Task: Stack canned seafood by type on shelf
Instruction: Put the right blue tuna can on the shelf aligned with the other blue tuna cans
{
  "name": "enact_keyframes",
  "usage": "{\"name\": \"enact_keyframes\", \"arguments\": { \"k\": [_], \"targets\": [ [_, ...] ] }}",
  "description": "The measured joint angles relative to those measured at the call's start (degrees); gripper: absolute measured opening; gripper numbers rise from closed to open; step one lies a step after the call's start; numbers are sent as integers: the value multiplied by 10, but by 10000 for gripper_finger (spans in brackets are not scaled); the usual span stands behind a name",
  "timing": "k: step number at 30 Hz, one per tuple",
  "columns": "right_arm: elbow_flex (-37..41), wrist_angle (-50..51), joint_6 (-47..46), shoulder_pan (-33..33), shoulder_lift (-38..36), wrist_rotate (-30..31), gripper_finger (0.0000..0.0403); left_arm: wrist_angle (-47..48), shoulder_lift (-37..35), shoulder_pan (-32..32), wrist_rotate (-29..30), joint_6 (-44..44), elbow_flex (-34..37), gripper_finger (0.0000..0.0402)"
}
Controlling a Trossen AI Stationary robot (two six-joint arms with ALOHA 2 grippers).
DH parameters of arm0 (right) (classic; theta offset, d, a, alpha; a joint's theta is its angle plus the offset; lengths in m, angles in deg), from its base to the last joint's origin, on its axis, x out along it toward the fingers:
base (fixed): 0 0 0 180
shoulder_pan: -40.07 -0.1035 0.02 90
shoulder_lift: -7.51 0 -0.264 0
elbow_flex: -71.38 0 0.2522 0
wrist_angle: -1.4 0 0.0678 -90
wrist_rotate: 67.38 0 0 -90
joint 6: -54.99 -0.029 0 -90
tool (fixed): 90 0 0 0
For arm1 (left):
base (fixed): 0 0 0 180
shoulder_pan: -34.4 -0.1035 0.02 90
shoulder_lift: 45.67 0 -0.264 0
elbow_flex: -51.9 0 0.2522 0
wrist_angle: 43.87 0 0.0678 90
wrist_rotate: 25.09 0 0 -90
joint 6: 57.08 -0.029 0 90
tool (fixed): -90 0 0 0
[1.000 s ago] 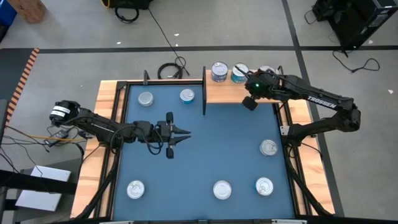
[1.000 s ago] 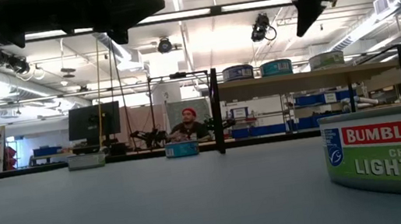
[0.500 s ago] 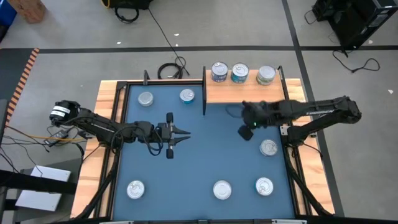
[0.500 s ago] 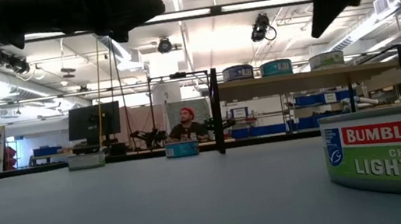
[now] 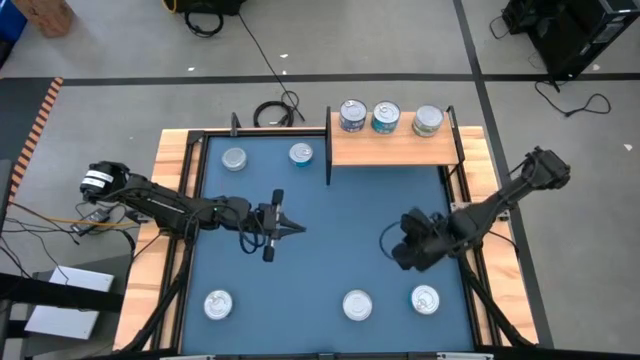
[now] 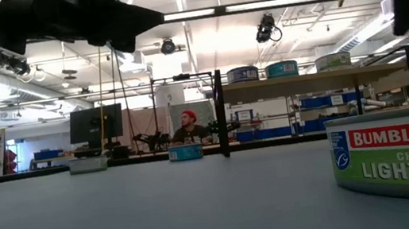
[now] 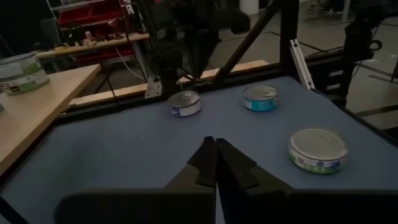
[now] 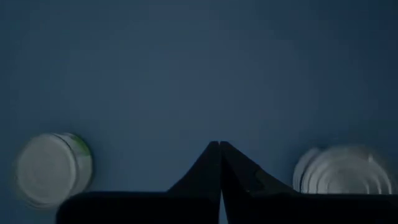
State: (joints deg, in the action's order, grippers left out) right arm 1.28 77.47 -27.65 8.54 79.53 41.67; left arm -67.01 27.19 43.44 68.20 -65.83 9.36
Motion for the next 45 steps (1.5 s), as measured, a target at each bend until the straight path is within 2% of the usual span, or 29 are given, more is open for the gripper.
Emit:
{"name": "enact_keyframes", "arguments": {
  "k": [4,8,14,21,33,38,42,45],
  "targets": [
    [0,17,-70,-25,36,-16,22,0,0,0,-1,0,0,6],
    [0,54,-119,-30,79,-59,40,0,0,0,-1,0,0,7],
    [0,140,-149,-30,148,-97,91,0,0,0,-1,0,0,7],
    [0,121,-143,-28,200,-98,127,4,0,0,-1,0,0,7],
    [0,124,-112,-13,274,-81,124,8,0,0,-1,1,0,7],
    [23,95,-84,0,292,-80,115,8,0,0,-1,1,0,7],
    [40,84,-69,5,288,-75,92,8,0,0,-1,1,0,7],
    [39,89,-50,6,287,-76,57,8,0,0,-1,1,0,8]
  ]
}}
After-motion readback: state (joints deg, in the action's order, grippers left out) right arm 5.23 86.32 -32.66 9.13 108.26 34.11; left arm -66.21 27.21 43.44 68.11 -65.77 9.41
